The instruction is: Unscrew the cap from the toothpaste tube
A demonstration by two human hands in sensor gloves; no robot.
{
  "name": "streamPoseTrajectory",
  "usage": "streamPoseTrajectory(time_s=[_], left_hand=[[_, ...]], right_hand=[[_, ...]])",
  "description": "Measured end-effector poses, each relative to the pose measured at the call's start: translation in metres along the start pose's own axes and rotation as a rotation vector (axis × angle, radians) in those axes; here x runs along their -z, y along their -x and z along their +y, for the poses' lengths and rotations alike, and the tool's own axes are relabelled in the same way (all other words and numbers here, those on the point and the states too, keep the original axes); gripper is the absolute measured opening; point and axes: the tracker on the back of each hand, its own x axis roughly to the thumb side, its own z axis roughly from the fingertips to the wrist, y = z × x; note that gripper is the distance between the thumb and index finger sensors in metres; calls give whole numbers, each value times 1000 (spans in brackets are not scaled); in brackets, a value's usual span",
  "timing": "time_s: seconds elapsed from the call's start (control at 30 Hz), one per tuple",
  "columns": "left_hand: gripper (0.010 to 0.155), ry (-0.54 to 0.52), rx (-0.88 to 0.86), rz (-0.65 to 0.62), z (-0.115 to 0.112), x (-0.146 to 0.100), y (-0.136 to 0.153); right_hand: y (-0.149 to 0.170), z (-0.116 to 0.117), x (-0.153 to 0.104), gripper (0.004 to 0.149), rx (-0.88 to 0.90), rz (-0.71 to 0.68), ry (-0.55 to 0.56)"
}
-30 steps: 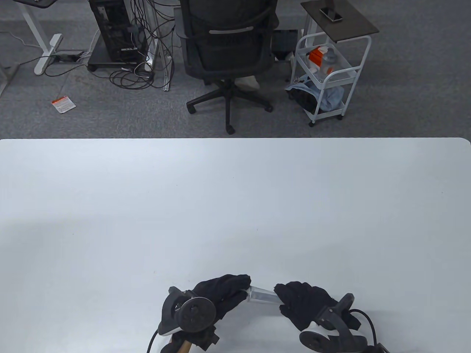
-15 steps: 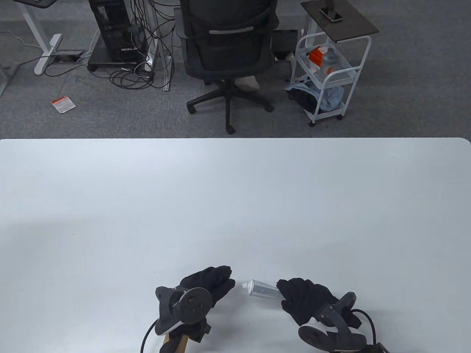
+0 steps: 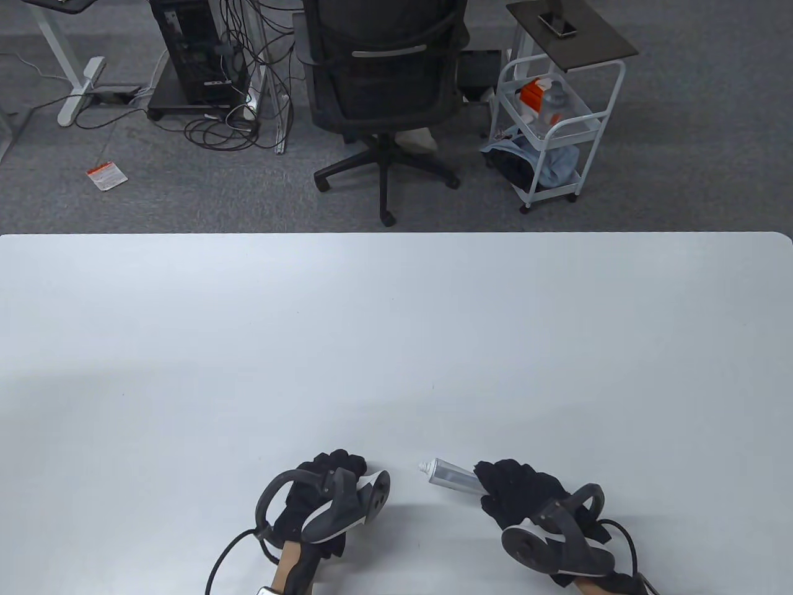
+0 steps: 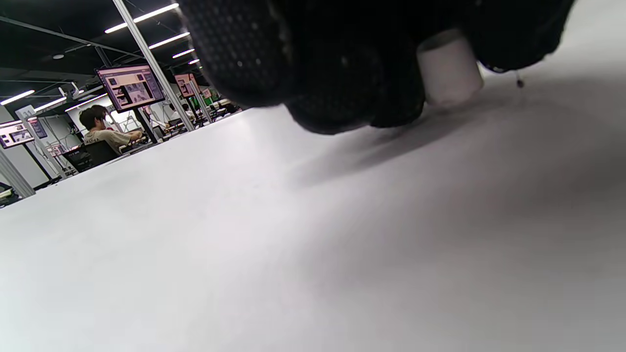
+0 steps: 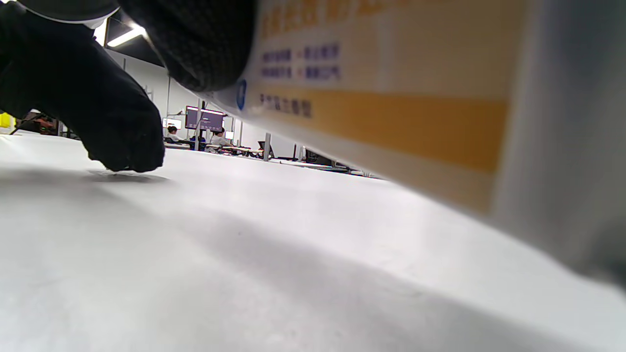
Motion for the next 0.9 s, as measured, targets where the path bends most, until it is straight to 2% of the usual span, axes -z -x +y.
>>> streamPoseTrajectory(time_s=[0.4, 0.63, 0.73, 0.83, 0.9], left_hand=[[47, 9, 16, 1, -4, 3, -1], [53, -4, -5, 0, -3, -2, 4], [55, -104, -69, 40, 1, -14, 20], [55, -316, -167, 159, 8, -28, 50], [58, -415, -209, 194, 8, -34, 62]], right_hand=[[6, 1, -1, 57, 14, 5, -5], [8, 0, 0, 57, 16, 18, -17], [16, -1, 1, 57, 26, 58, -25], [32, 0, 2, 57, 32, 134, -60], [43, 4, 3, 56, 39, 189, -103]])
